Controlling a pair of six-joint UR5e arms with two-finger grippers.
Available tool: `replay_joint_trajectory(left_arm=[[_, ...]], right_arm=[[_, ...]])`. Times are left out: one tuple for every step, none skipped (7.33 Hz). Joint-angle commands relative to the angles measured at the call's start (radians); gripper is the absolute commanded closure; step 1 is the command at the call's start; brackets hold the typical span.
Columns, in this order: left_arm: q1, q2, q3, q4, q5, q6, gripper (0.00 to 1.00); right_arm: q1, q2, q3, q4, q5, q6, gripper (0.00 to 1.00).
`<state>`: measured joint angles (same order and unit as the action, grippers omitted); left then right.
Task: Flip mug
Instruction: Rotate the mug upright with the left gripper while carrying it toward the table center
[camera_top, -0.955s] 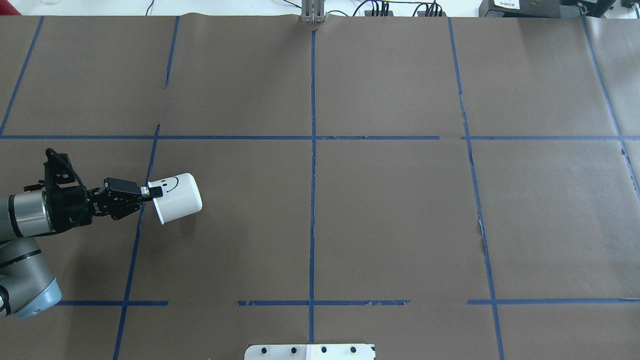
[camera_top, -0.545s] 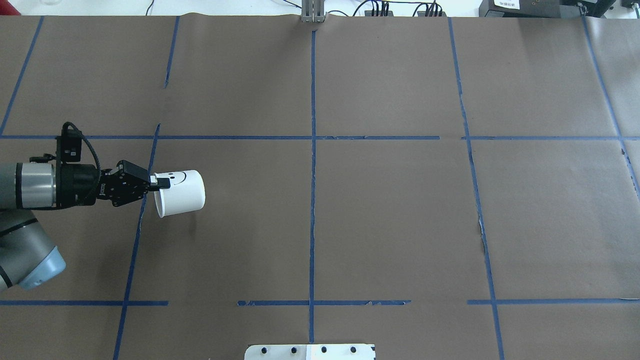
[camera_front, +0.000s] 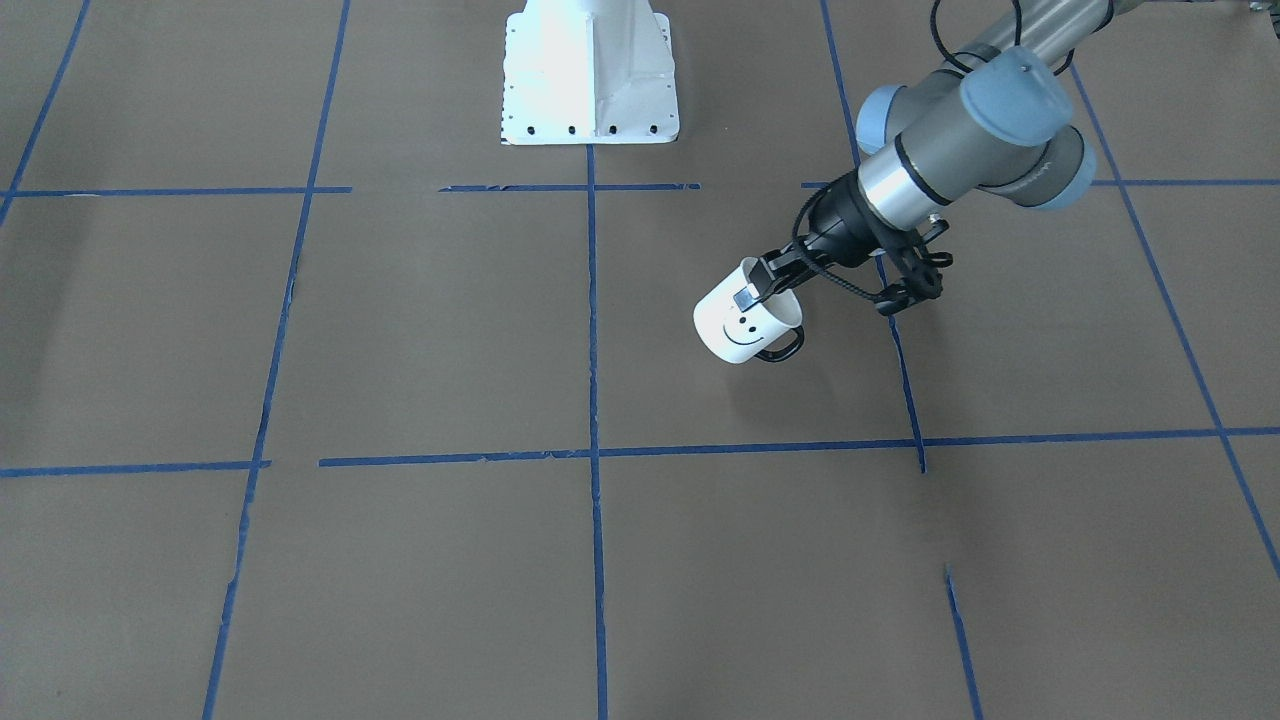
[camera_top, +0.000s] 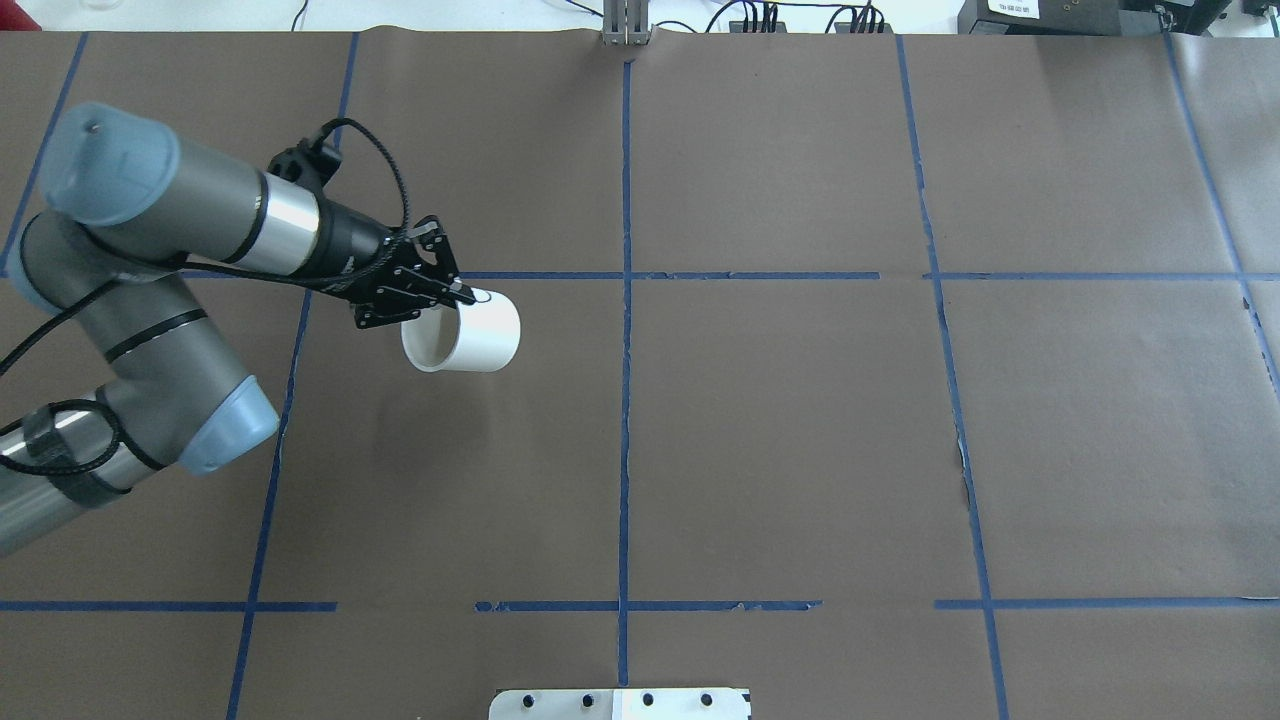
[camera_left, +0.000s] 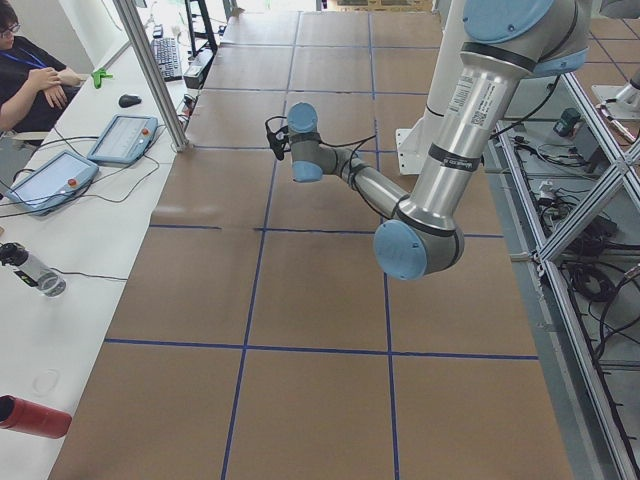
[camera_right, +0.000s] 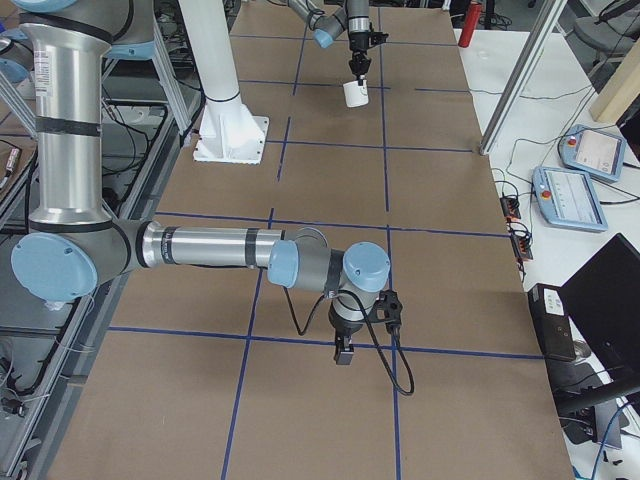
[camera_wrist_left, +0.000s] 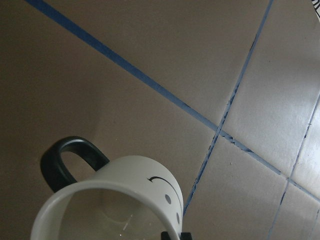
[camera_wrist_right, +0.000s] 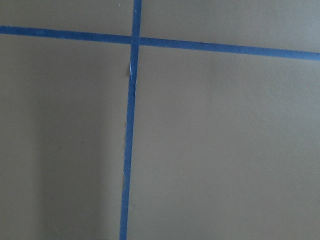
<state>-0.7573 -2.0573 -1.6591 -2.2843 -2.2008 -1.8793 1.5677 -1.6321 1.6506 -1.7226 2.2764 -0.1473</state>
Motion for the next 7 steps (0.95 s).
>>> replay_joint_trajectory(left_arm=[[0.085, -0.198, 0.024, 0.344, 0.13, 0.093, 1.0], [0.114, -0.278, 0.044, 0.482, 0.177, 0.133, 1.0], [0.133, -0.358, 0.097, 0.594, 0.18, 0.178, 1.0], [0.159, -0.433, 0.178, 0.661, 0.182, 0.207, 1.0], [0.161, -0.446, 0.208, 0.663, 0.184, 0.222, 1.0], [0.164, -0.446, 0.223, 0.666, 0.185, 0.236, 1.0], [0.167, -0.473, 0.276, 0.666, 0.203, 0.253, 1.0]], right_arm=[[0.0, 0.0, 0.0, 0.0, 0.0, 0.0, 0.0], [0.0, 0.0, 0.0, 0.0, 0.0, 0.0, 0.0], [0.0, 0.0, 0.0, 0.0, 0.0, 0.0, 0.0], [0.0, 0.0, 0.0, 0.0, 0.0, 0.0, 0.0], [0.0, 0.0, 0.0, 0.0, 0.0, 0.0, 0.0], [0.0, 0.0, 0.0, 0.0, 0.0, 0.0, 0.0], [0.0, 0.0, 0.0, 0.0, 0.0, 0.0, 0.0]])
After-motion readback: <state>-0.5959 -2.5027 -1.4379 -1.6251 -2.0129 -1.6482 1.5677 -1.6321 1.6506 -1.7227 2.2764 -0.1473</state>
